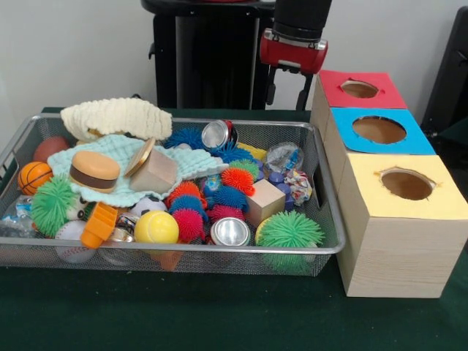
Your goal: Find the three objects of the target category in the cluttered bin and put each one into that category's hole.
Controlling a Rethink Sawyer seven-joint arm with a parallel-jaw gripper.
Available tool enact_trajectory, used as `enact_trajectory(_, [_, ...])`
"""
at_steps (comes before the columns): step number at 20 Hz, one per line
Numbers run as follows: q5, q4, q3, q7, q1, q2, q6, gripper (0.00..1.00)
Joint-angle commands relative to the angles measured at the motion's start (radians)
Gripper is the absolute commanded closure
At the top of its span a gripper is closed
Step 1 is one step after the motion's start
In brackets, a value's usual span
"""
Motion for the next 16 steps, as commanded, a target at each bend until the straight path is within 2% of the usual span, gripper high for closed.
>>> enact_trajectory(1, [0.028,0.020,-0.007,0.205,0.034,0.054,-0.086,0.00])
enact_trajectory(16, [0.038,0.025,-0.006,0.207,0.035,0.064,-0.099,0.00])
